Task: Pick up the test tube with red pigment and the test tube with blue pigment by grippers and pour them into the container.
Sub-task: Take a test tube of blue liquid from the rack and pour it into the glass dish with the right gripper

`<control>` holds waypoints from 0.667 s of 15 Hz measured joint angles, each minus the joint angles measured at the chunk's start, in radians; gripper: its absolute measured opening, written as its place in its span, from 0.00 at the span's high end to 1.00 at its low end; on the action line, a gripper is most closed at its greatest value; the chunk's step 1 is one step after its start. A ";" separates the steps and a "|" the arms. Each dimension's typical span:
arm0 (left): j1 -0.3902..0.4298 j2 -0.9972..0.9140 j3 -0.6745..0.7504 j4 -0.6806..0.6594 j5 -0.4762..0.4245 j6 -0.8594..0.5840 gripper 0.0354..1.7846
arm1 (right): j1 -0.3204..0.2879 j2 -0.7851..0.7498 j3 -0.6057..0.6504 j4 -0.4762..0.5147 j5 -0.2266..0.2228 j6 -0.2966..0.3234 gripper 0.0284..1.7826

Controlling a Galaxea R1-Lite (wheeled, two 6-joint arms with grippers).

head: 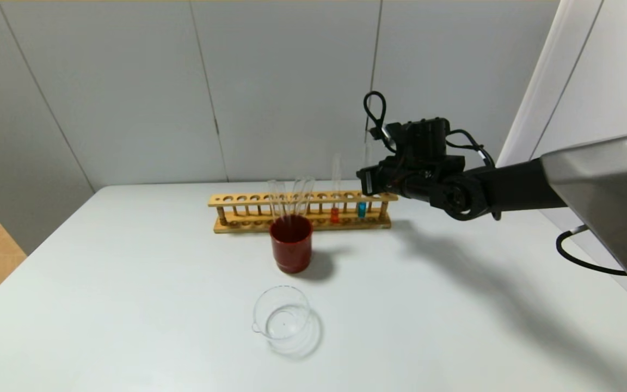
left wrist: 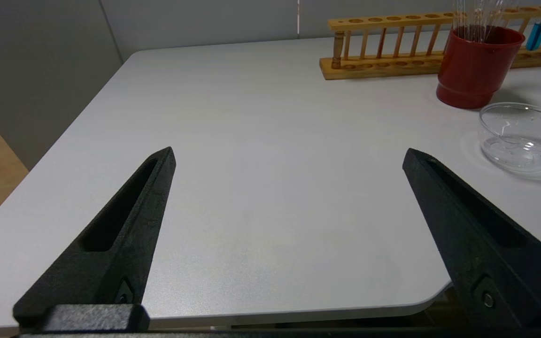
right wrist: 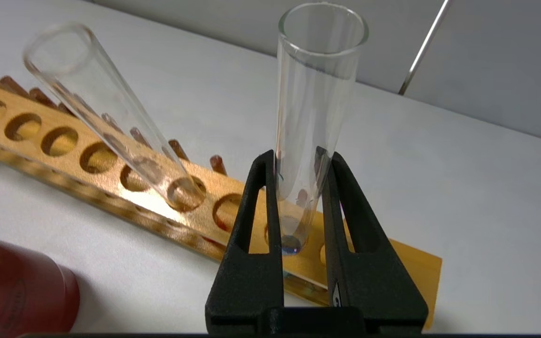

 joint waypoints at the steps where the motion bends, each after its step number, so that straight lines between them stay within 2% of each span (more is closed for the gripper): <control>1: 0.000 0.000 0.000 0.000 0.000 0.000 0.04 | 0.000 -0.005 -0.004 0.000 -0.006 0.000 0.86; 10: 0.000 0.000 0.000 0.000 0.000 0.000 0.04 | -0.023 -0.087 -0.069 0.026 -0.017 -0.006 0.86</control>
